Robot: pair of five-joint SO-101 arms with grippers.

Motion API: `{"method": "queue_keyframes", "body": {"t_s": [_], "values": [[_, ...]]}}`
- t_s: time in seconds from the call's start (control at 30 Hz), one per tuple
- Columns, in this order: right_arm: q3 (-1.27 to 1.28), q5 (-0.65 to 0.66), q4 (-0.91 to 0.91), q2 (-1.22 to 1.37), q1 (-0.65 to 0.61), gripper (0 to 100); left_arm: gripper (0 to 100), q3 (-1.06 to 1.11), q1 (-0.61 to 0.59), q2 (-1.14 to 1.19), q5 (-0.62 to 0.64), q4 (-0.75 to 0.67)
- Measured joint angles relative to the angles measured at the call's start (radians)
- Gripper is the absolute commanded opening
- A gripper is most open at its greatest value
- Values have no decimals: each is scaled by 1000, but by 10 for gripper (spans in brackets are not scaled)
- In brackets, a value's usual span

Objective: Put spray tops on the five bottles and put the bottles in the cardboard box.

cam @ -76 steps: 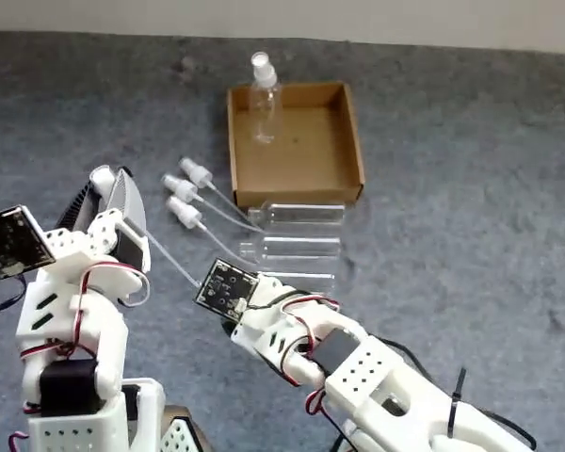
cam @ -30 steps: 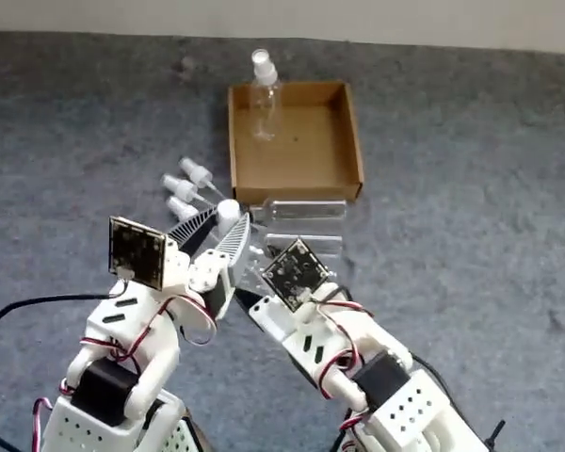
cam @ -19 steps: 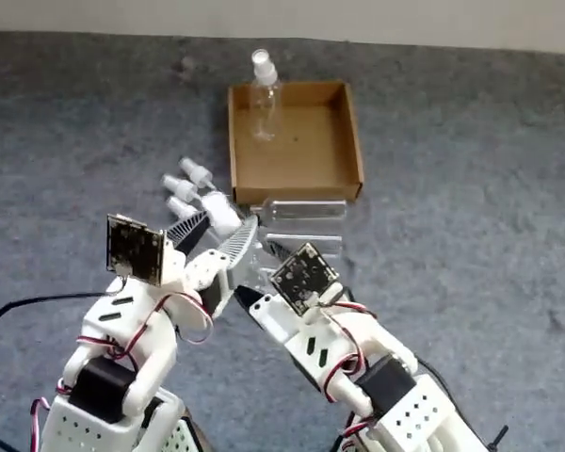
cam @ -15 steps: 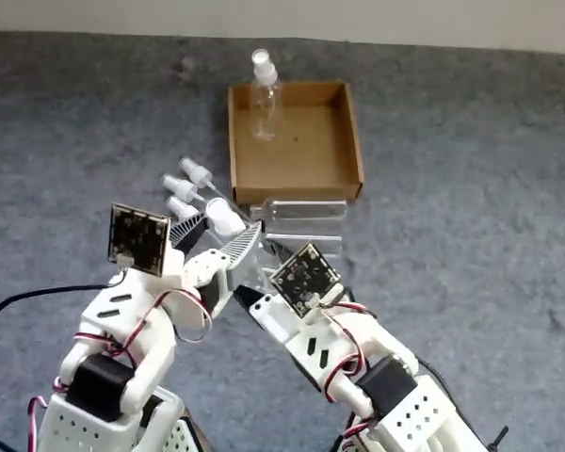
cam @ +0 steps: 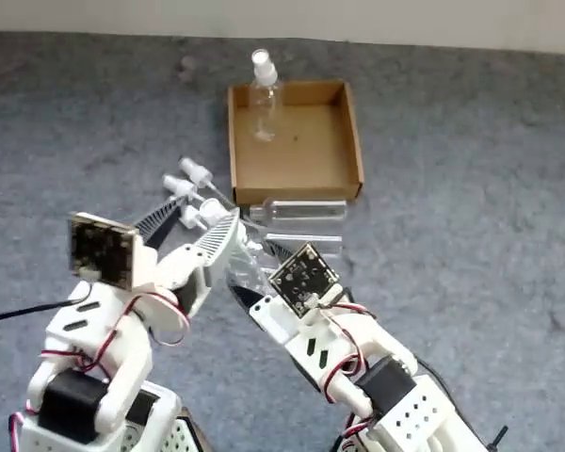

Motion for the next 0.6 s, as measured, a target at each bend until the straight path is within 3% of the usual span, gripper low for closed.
{"method": "queue_keyframes", "body": {"t_s": [0.3,0.6], "values": [[0,0,0,0,0,4,181,-20,-181,-6,-2,18],[0,0,0,0,0,4,181,107,-198,5,-2,-140]]}}
